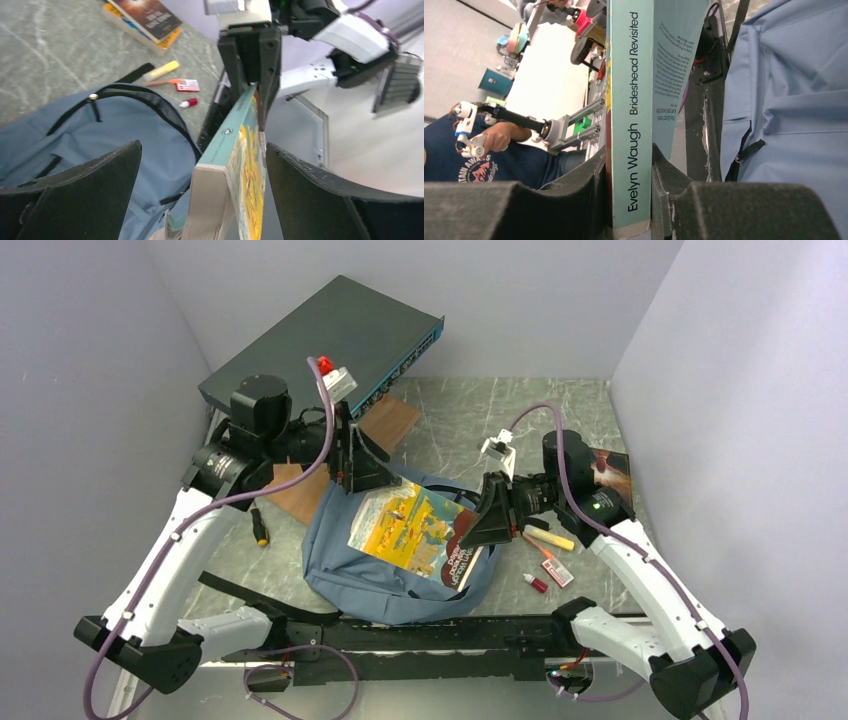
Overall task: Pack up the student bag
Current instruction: Pick up the book from the center of the board.
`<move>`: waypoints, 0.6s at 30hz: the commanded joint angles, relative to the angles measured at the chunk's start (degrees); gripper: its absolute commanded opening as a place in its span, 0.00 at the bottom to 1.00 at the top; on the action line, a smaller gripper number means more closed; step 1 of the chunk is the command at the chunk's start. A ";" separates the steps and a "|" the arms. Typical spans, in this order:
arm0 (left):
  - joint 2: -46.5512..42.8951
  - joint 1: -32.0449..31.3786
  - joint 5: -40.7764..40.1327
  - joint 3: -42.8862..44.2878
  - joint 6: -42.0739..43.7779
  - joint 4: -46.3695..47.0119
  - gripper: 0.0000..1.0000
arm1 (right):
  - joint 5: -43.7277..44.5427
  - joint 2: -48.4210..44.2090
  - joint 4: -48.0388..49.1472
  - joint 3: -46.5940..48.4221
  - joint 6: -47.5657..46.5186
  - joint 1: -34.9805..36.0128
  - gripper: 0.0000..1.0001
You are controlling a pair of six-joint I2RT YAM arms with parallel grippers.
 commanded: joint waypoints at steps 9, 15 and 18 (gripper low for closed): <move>-4.38 0.44 18.80 -12.18 -10.99 15.44 0.86 | -4.74 2.11 7.10 6.39 -2.62 1.66 0.00; -5.40 0.44 17.58 -11.63 -6.20 10.07 0.51 | -2.60 3.11 8.97 6.78 -2.27 1.72 0.00; -6.05 0.51 18.12 -12.32 -6.80 10.97 0.33 | -2.82 3.74 10.60 6.34 -1.27 1.72 0.00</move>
